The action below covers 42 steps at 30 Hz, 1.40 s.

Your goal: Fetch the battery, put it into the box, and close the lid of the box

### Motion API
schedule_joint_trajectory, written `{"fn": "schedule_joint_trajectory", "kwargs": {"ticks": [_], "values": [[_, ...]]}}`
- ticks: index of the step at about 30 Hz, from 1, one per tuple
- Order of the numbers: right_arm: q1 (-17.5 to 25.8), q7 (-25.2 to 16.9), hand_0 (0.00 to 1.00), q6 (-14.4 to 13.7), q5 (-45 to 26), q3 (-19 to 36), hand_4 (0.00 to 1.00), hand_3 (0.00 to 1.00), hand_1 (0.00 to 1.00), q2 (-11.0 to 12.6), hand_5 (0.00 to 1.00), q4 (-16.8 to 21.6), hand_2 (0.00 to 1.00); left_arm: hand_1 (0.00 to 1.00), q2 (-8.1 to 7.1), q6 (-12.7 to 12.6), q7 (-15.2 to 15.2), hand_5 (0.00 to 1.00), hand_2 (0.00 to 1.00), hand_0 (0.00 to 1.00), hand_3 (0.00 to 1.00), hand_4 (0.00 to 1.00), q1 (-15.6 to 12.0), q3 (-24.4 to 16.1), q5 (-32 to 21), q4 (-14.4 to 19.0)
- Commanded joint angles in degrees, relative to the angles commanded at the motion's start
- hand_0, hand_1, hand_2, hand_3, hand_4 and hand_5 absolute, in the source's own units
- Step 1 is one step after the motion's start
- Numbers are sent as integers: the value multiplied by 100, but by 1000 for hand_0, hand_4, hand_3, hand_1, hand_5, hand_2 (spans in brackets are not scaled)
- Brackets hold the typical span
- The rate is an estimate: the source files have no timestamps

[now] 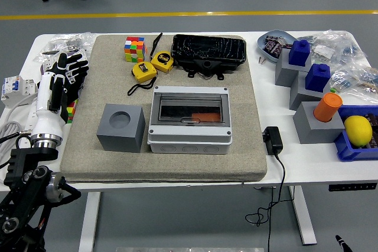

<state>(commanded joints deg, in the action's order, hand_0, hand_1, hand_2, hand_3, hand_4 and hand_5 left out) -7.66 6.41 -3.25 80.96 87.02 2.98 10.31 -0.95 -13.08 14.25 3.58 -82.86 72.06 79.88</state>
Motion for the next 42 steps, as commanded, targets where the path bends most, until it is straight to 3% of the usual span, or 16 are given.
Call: {"fn": "schedule_joint_trajectory", "kwargs": {"ticks": [23, 24, 29, 30, 35, 36, 41, 42], "values": [[-23, 81, 768, -10, 0, -110, 998, 759, 697, 1, 998, 0, 718, 621, 3, -43, 34, 868, 609, 592, 630, 935, 0, -60, 60, 26], [-25, 94, 796, -89, 94, -52, 998, 666, 684, -2, 919, 0, 653, 621, 2, -46, 34, 855, 608, 587, 629, 927, -8, -67, 59, 23], [-30, 67, 796, -416, 815, 675, 998, 666, 684, -31, 919, 0, 653, 621, -4, -42, 31, 855, 608, 587, 629, 927, -9, -53, 63, 23], [-31, 81, 998, -391, 931, 820, 998, 323, 786, -26, 868, 0, 722, 618, 1, -42, 32, 846, 608, 586, 629, 923, -6, -53, 62, 24], [-18, 139, 998, -281, 1180, 1078, 998, 323, 786, -13, 868, 0, 722, 618, 3, -37, 25, 846, 608, 586, 629, 923, -12, -33, 66, 21], [-16, 142, 998, -272, 1182, 1092, 998, 710, 958, -17, 922, 0, 929, 617, 5, -37, 24, 844, 608, 585, 629, 918, -13, -37, 65, 19], [-10, 205, 998, -187, 751, 836, 998, 710, 958, -38, 922, 0, 929, 617, -1, -40, 24, 844, 608, 585, 629, 918, -11, -46, 67, 23], [-14, 219, 998, -157, 672, 792, 998, 998, 998, -37, 983, 0, 998, 617, -2, -39, 23, 843, 606, 584, 628, 918, -11, -42, 67, 23]]}}
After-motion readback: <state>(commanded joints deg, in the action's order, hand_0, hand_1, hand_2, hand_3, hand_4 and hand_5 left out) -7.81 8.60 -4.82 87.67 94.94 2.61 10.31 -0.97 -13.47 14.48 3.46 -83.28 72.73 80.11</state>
